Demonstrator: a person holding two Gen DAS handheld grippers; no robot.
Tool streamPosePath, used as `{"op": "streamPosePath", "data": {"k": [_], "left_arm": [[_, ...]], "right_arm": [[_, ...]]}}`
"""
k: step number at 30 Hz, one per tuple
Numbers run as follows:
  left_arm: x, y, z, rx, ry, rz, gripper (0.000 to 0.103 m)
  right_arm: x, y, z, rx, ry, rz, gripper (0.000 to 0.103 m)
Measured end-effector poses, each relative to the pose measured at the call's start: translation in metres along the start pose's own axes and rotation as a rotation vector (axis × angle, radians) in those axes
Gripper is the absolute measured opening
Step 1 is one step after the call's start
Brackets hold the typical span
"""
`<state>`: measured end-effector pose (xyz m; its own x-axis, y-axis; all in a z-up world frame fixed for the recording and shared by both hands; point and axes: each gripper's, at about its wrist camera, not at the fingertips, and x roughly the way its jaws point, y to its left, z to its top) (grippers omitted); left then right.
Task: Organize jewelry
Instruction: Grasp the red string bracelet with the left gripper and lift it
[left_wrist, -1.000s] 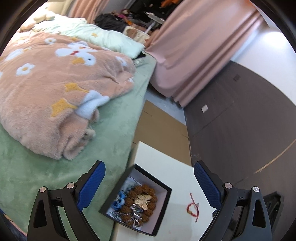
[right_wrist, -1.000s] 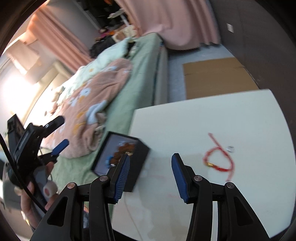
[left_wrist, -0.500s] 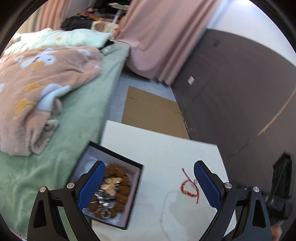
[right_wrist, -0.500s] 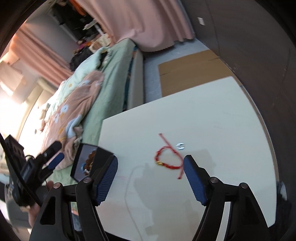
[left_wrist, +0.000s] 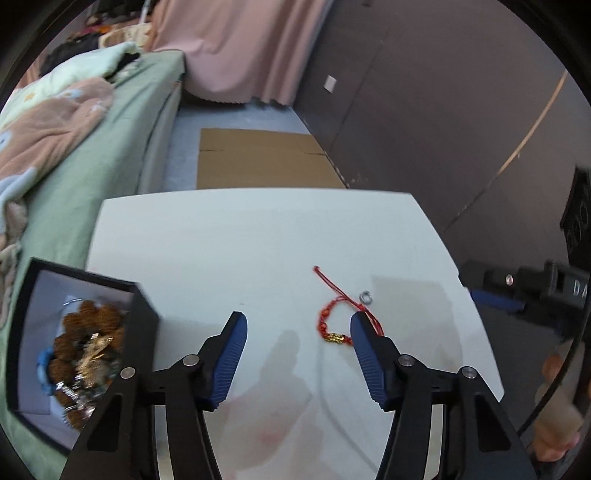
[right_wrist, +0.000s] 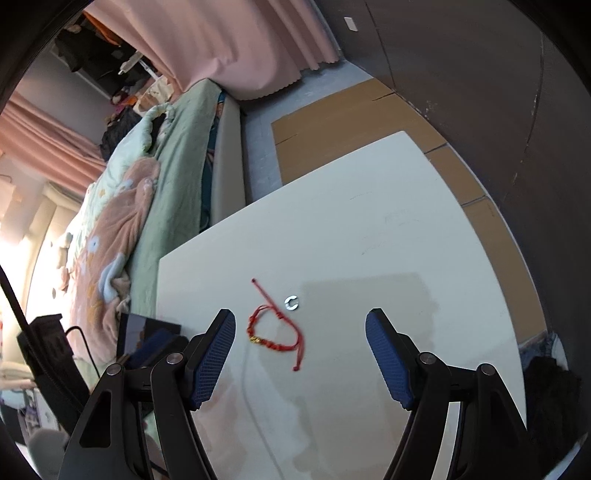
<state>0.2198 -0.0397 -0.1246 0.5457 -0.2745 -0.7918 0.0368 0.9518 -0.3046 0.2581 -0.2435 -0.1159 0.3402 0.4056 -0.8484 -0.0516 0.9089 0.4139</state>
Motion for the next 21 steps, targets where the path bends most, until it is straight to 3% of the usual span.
{"op": "streamPosePath", "data": {"k": [8,10,17,18,21], "left_arm": [[0.029,-0.019,-0.005,0.071,0.019,-0.013,0.056],[0.04,-0.02,-0.004,0.075,0.032,-0.017,0.047],[0.058,-0.031,-0.003,0.119,0.038,0.028,0.041],[0.059,-0.033,-0.004,0.128,0.039,0.035,0.037],[0.061,-0.035,-0.003,0.129,0.042,0.053,0.007]], "right_arm": [[0.012,-0.019,0.011,0.05,0.02,-0.047,0.073],[0.015,-0.024,0.013,0.067,0.023,-0.053,0.073],[0.021,-0.027,0.017,0.072,0.033,-0.068,0.073],[0.021,-0.027,0.018,0.073,0.036,-0.069,0.073],[0.022,-0.025,0.018,0.074,0.043,-0.063,0.073]]}}
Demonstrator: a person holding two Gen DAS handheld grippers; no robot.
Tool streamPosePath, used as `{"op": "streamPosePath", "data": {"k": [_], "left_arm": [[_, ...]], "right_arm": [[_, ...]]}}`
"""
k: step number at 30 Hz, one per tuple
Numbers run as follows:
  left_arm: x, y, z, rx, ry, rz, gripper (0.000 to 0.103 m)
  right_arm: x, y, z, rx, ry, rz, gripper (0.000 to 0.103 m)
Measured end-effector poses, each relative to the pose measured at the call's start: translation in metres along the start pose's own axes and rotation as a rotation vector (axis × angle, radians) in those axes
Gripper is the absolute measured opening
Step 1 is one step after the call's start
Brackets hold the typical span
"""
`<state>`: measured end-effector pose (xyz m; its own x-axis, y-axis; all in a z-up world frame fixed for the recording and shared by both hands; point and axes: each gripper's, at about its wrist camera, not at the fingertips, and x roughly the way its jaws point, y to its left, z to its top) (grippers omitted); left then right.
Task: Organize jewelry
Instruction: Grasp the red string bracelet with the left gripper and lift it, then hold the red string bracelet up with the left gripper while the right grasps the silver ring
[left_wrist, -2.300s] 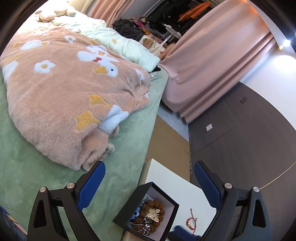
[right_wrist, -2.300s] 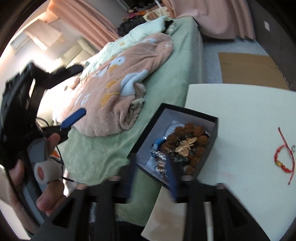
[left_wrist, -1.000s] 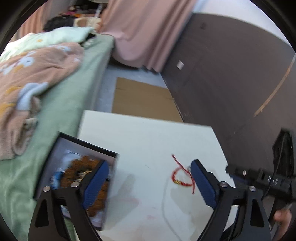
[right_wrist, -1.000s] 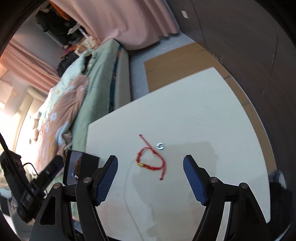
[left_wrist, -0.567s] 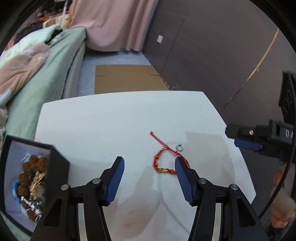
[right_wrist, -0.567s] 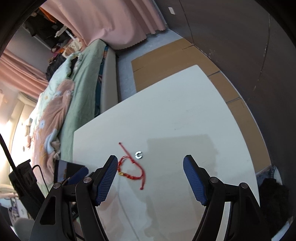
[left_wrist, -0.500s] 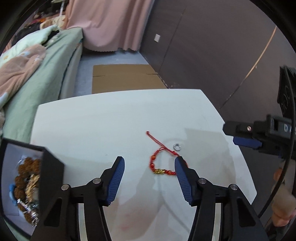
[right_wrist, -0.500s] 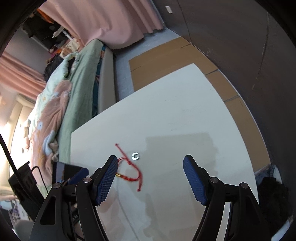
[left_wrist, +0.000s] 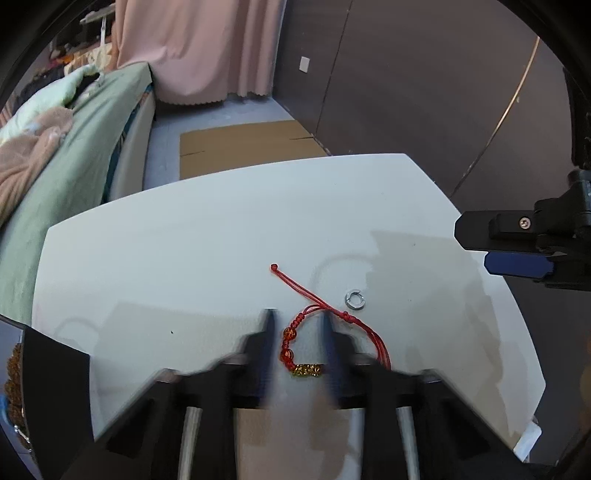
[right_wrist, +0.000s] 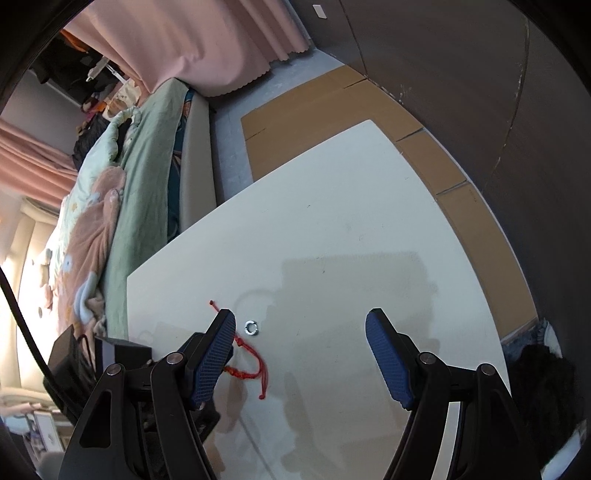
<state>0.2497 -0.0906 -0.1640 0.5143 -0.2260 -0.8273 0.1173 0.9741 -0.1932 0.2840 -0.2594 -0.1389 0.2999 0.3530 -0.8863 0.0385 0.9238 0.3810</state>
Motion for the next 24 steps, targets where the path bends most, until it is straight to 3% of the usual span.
{"op": "streamPosePath", "data": {"k": [3,5,9,12,17,24], "left_arm": [[-0.01,0.008,-0.001,-0.055,-0.029,-0.005,0.007],[-0.025,0.006,0.002,-0.029,-0.08,0.027,0.007],[-0.056,0.01,0.006,-0.029,-0.152,-0.003,0.007],[-0.068,0.021,0.008,-0.069,-0.159,-0.027,0.007],[-0.085,0.041,0.012,-0.111,-0.196,0.011,0.007],[-0.099,0.06,0.012,-0.154,-0.216,0.015,0.007]], "right_arm": [[0.0,0.005,0.0,-0.018,0.003,0.004,0.073],[0.001,0.009,-0.001,-0.034,0.007,0.007,0.073],[0.004,0.015,-0.004,-0.058,0.017,0.001,0.073],[0.007,0.02,-0.008,-0.085,0.023,-0.016,0.073],[0.018,0.027,-0.012,-0.111,0.037,-0.06,0.073],[0.034,0.042,-0.018,-0.161,0.048,-0.108,0.058]]}}
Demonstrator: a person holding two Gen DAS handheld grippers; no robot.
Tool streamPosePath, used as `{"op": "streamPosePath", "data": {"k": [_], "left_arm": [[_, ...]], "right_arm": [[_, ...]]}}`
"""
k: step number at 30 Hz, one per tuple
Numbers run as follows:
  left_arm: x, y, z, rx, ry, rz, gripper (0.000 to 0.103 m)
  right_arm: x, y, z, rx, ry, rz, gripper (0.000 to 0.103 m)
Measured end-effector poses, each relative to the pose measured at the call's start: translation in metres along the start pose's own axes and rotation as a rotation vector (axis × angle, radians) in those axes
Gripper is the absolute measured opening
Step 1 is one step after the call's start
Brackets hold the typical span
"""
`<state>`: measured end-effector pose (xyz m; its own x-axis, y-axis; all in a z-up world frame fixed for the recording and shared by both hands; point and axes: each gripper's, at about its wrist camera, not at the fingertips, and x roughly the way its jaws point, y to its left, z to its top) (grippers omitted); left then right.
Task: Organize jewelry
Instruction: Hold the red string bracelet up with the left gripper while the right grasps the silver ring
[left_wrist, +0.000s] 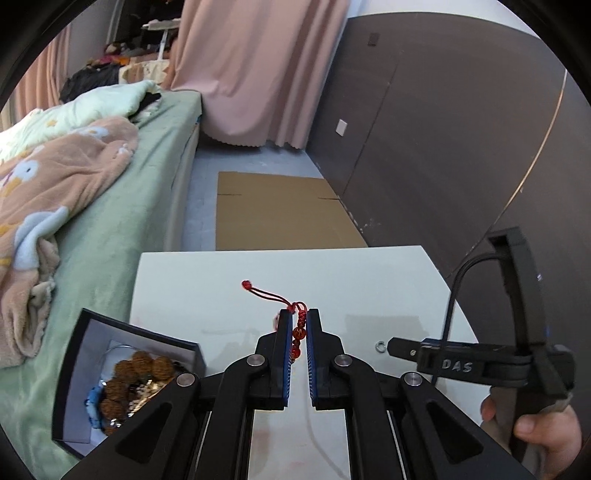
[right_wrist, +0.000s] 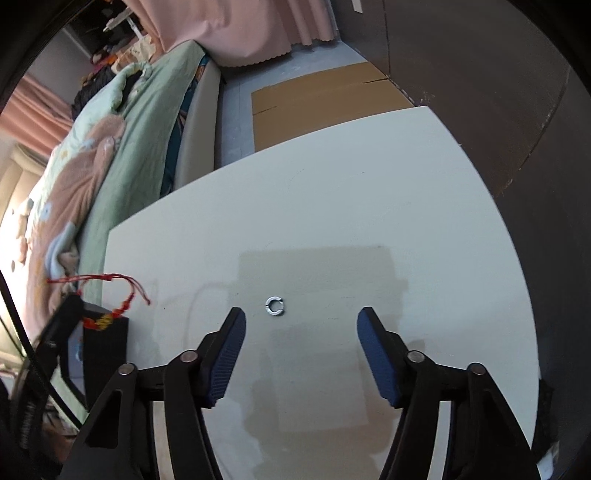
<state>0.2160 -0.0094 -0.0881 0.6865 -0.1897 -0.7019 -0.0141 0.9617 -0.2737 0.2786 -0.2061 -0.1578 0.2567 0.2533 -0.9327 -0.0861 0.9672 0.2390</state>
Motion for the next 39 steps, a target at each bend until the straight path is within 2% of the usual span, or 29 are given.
{"op": "streamPosePath", "data": {"k": [2,10,13,16,17,18,23,35,39], "left_arm": [[-0.003,0.004,0.001,-0.008,-0.003,0.0,0.007],[-0.012,0.018,0.003,-0.037,0.003,-0.001,0.007],[-0.014,0.02,0.002,-0.046,0.01,-0.002,0.007],[-0.015,0.023,0.002,-0.053,0.012,-0.002,0.007],[-0.017,0.023,0.001,-0.055,0.012,-0.001,0.007],[-0.017,0.023,0.001,-0.057,0.014,0.0,0.007],[-0.013,0.025,-0.001,-0.064,0.036,0.003,0.007],[0.002,0.025,-0.005,-0.065,0.089,0.026,0.007],[0.004,0.026,-0.004,-0.061,0.093,0.025,0.007]], "right_arm": [[0.004,0.005,-0.001,-0.009,0.007,-0.013,0.053],[0.01,0.025,-0.004,-0.068,-0.008,-0.053,0.047],[0.015,0.024,-0.004,-0.066,0.007,-0.052,0.036],[0.019,0.023,-0.005,-0.059,0.011,-0.051,0.019],[0.019,0.023,-0.005,-0.06,0.009,-0.052,0.01],[0.018,0.022,-0.006,-0.055,0.013,-0.043,0.009],[0.011,0.02,-0.005,-0.036,-0.014,-0.022,0.006],[-0.023,0.027,-0.009,-0.022,-0.057,0.167,0.006],[-0.028,0.033,-0.007,-0.043,-0.071,0.139,0.006]]}}
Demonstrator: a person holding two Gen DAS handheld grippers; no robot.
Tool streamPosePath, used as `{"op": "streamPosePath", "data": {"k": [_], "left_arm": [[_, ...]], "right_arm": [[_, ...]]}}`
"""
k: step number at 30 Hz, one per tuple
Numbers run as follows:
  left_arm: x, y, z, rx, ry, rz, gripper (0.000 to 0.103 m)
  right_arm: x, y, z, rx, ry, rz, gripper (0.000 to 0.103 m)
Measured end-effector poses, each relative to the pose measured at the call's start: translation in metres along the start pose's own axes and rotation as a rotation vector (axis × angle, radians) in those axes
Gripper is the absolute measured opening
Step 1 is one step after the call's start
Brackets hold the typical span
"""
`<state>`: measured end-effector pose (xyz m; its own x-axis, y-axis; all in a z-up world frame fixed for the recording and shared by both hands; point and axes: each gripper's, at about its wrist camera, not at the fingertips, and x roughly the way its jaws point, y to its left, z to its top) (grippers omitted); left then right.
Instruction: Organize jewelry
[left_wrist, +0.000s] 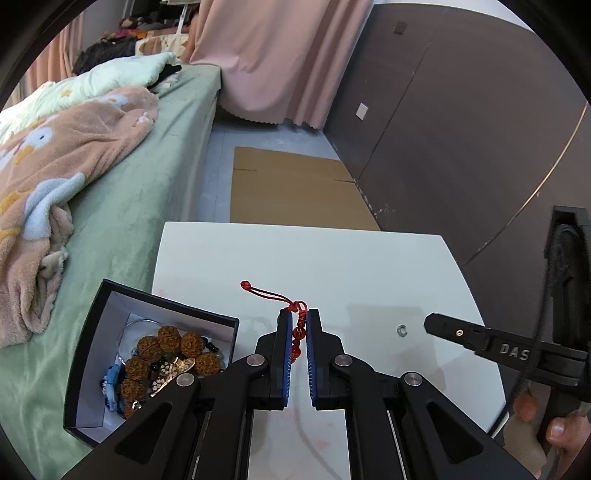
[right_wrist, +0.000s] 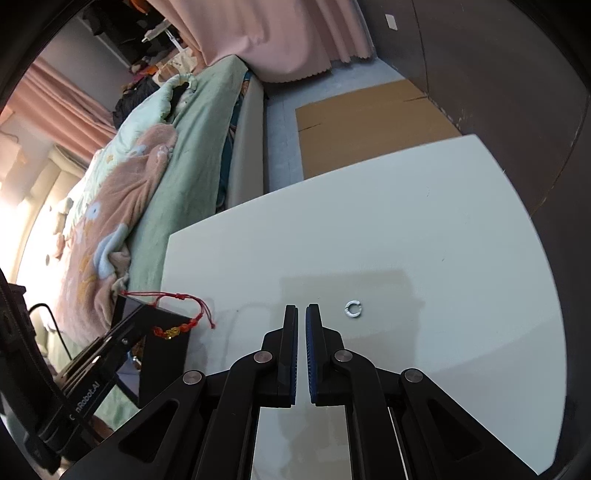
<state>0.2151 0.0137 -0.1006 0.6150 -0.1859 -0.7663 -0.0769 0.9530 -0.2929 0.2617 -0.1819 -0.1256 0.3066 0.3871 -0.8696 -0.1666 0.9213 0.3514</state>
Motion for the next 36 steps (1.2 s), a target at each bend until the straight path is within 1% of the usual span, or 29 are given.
{"op": "streamPosePath", "data": {"k": [1,2,3,4,5,7,8,11,13,14,15,17,18,19,23,24,27,32,36], "left_arm": [[0.001,0.0,0.0,0.002,0.002,0.0,0.007],[0.001,-0.001,0.0,0.004,0.004,0.001,0.007],[0.002,-0.001,0.0,0.005,0.006,0.001,0.007],[0.002,-0.001,0.0,0.006,0.007,0.0,0.007],[0.003,-0.001,0.001,0.007,0.006,-0.001,0.007],[0.002,-0.001,0.001,0.005,0.004,-0.002,0.007],[0.001,0.0,0.003,0.001,0.001,-0.003,0.007],[-0.001,0.003,0.003,-0.009,-0.007,-0.002,0.007],[-0.003,0.005,0.004,-0.016,-0.01,-0.001,0.007],[-0.004,0.007,0.004,-0.02,-0.011,-0.001,0.007],[-0.006,0.008,0.004,-0.023,-0.012,-0.001,0.007],[-0.008,0.009,0.004,-0.027,-0.015,-0.002,0.007],[-0.008,0.009,0.005,-0.027,-0.016,-0.003,0.007],[-0.009,0.01,0.004,-0.027,-0.017,-0.003,0.007],[-0.012,0.011,0.004,-0.029,-0.02,-0.002,0.007],[-0.012,0.012,0.004,-0.031,-0.021,-0.002,0.007],[-0.015,0.016,0.005,-0.04,-0.025,0.001,0.007],[-0.018,0.025,0.007,-0.068,-0.032,0.014,0.007],[-0.013,0.036,0.009,-0.119,-0.006,0.02,0.007]], "right_arm": [[0.002,0.0,0.0,-0.001,0.008,-0.008,0.007],[0.007,-0.001,0.001,0.0,0.024,-0.02,0.016],[0.013,-0.004,0.001,0.005,0.049,-0.043,0.039],[0.02,-0.007,0.002,0.006,0.072,-0.086,0.05],[0.025,-0.01,0.002,0.004,0.077,-0.119,0.055],[0.033,-0.016,0.005,0.0,0.07,-0.161,0.055],[0.034,-0.018,0.006,0.003,0.071,-0.166,0.055],[0.035,-0.02,0.009,0.021,0.068,-0.136,0.054],[0.038,-0.018,0.009,0.017,0.073,-0.114,0.044],[0.04,-0.015,0.008,0.006,0.08,-0.114,0.035],[0.044,-0.011,0.007,-0.01,0.091,-0.124,0.031],[0.051,-0.009,0.006,-0.014,0.103,-0.139,0.031],[0.054,-0.008,0.005,-0.016,0.109,-0.151,0.028],[0.053,-0.006,0.006,-0.03,0.09,-0.171,0.027],[0.051,-0.005,0.004,-0.04,0.083,-0.213,0.013],[0.051,-0.006,0.004,-0.042,0.082,-0.213,0.012],[0.048,-0.008,0.004,-0.02,0.092,-0.163,0.011],[0.026,-0.002,0.008,-0.013,0.016,-0.098,0.011],[0.008,0.004,0.007,-0.022,-0.026,-0.029,0.011]]}}
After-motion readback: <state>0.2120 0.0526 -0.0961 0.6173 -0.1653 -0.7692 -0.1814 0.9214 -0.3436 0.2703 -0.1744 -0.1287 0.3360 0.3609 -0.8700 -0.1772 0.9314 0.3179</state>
